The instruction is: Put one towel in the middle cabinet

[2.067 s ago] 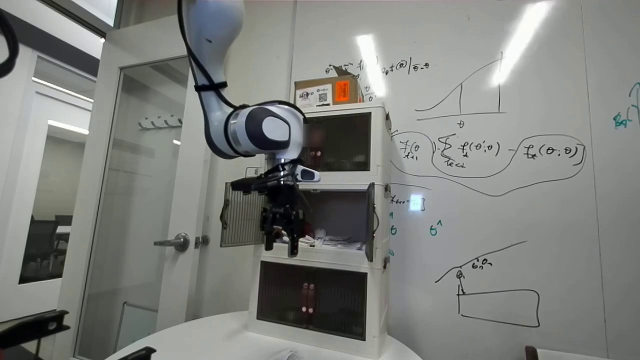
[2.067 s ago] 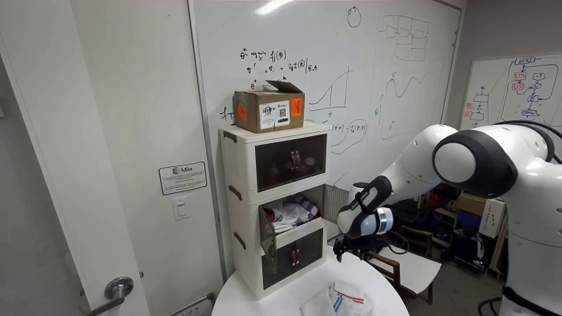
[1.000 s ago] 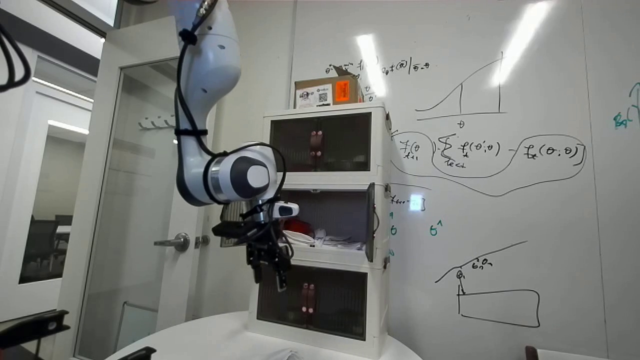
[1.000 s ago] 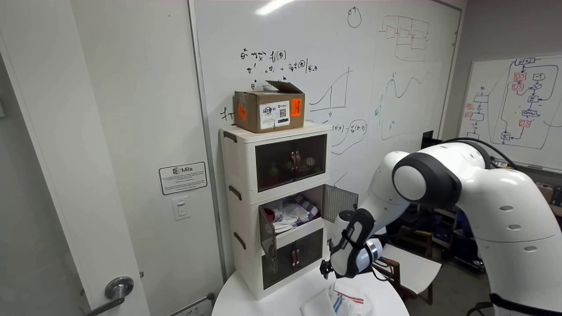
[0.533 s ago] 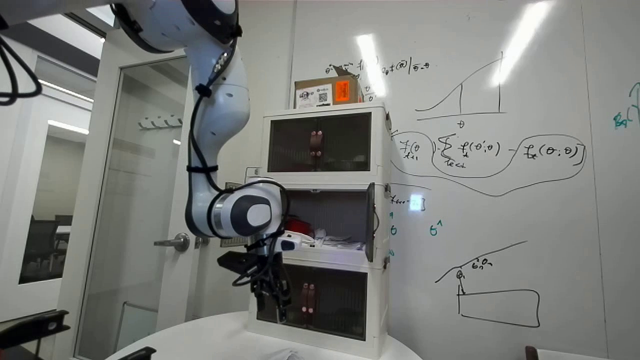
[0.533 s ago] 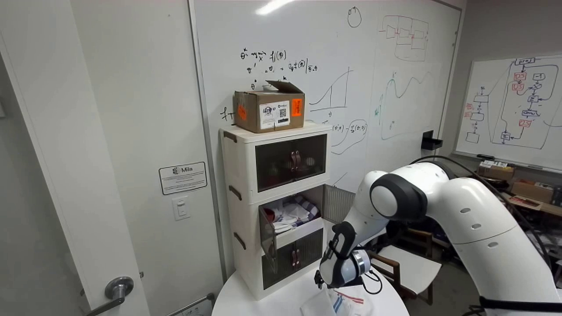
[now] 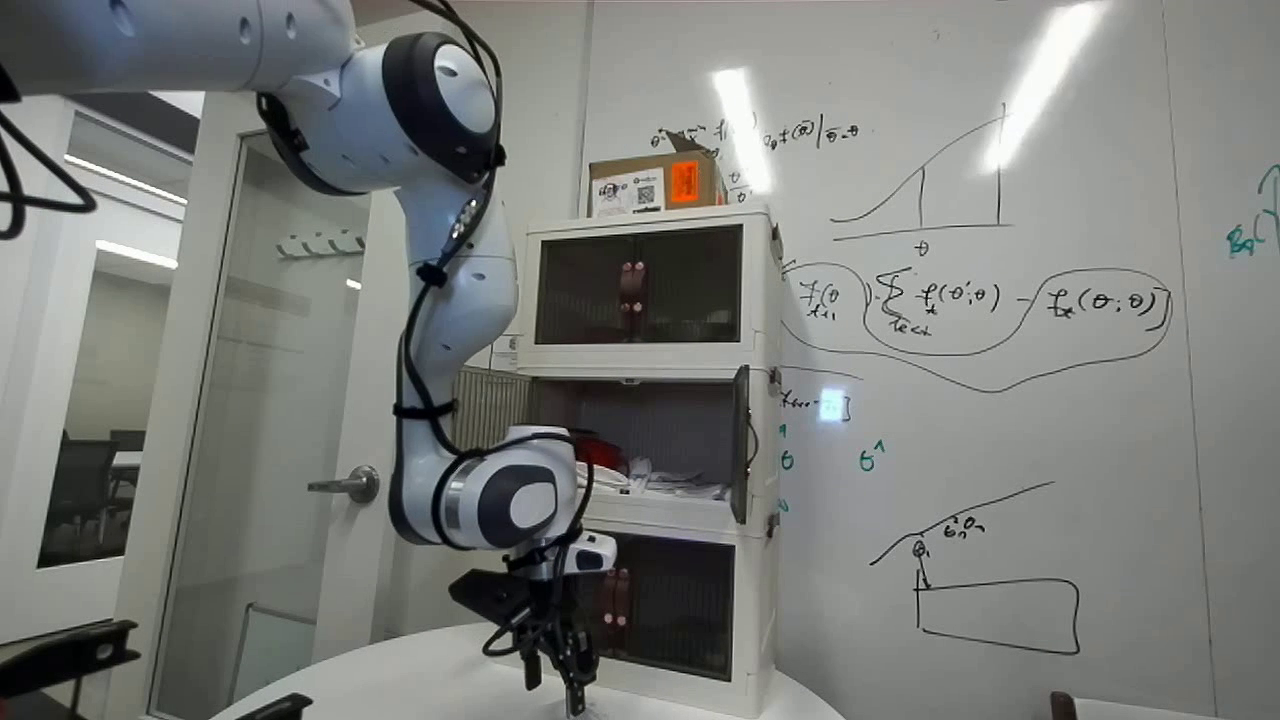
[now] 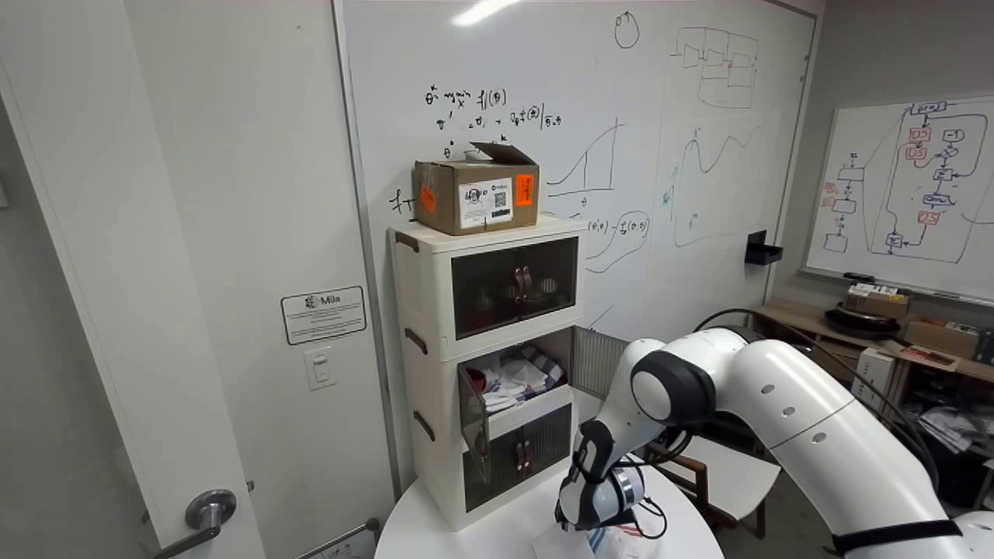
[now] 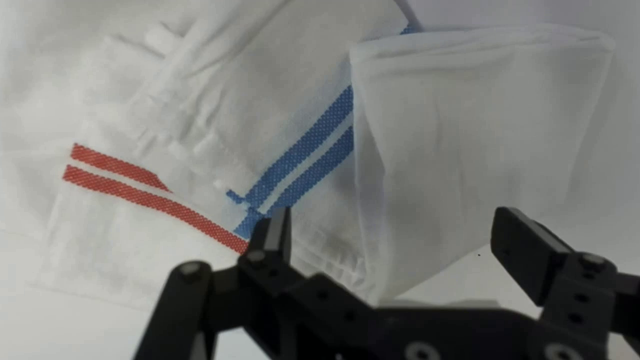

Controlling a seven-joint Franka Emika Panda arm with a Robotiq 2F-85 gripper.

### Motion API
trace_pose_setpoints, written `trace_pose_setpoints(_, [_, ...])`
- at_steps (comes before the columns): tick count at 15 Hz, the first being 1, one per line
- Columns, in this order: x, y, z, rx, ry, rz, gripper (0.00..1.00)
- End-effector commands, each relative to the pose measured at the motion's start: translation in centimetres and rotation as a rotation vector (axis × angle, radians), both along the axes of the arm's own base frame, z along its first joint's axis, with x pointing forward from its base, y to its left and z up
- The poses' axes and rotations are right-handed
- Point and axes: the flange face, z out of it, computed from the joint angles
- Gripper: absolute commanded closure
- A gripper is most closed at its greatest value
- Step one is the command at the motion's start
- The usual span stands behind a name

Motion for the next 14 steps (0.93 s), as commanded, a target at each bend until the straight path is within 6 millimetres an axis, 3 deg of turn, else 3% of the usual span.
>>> trace_pose_setpoints(1, [1.7, -0.7, -3.1, 0.003, 0.007, 0.016, 0.00])
trace_pose_setpoints(4, [2.3, -0.3, -4.9, -0.013, 0.013, 0.034, 0.00])
trace_pose_setpoints(8, [2.0, -1.0, -7.5, -0.037, 0.049, 0.048, 0.00])
trace_pose_setpoints(9, [2.0, -1.0, -7.8, -0.036, 0.051, 0.050, 0.25])
trace_pose_setpoints(11, [2.1, -1.1, -8.1, -0.036, 0.048, 0.052, 0.32])
trace_pose_setpoints(14, [2.8, -0.7, -7.2, -0.024, 0.023, 0.047, 0.57])
